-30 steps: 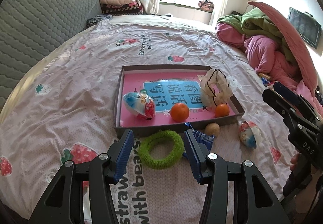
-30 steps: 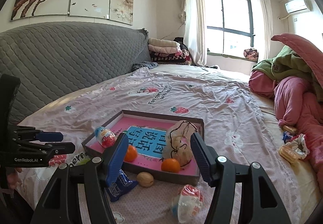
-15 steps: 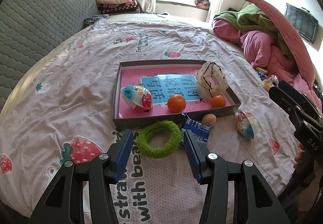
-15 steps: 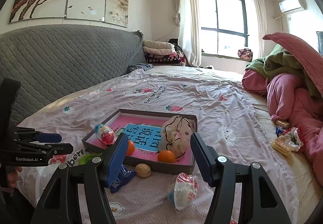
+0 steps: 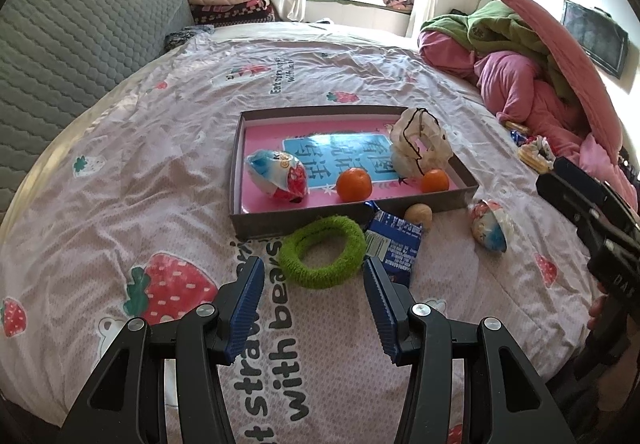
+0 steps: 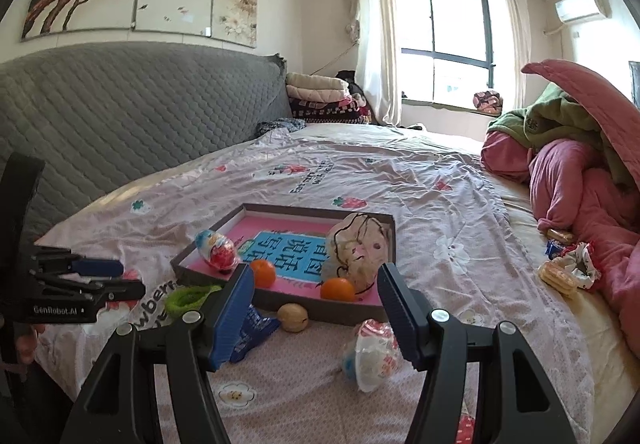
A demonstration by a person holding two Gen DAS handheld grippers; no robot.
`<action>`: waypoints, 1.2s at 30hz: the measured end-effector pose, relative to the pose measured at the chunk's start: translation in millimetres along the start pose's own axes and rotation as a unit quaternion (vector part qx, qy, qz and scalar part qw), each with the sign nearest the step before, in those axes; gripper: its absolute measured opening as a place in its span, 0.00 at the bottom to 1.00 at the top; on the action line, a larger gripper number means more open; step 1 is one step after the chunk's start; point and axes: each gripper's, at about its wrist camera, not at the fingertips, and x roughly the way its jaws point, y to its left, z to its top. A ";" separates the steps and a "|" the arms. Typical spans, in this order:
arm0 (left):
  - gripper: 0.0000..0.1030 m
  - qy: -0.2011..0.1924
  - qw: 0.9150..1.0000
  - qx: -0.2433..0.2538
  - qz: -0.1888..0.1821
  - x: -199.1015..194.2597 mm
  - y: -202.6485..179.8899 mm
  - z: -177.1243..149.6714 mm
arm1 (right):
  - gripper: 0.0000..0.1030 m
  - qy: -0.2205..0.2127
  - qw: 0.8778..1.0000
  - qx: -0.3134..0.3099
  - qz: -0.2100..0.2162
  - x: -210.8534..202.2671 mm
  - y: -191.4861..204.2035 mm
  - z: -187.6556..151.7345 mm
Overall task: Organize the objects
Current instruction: 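Lift both tools away from the tray and pull back, then move the left tool to the green ring while the right tool approaches the white wrapped egg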
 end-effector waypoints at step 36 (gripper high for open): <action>0.52 0.023 0.999 0.012 -0.022 5.6 -13.5 -27.0 | 0.62 0.064 0.993 0.090 -0.028 8.7 -35.9 -40.2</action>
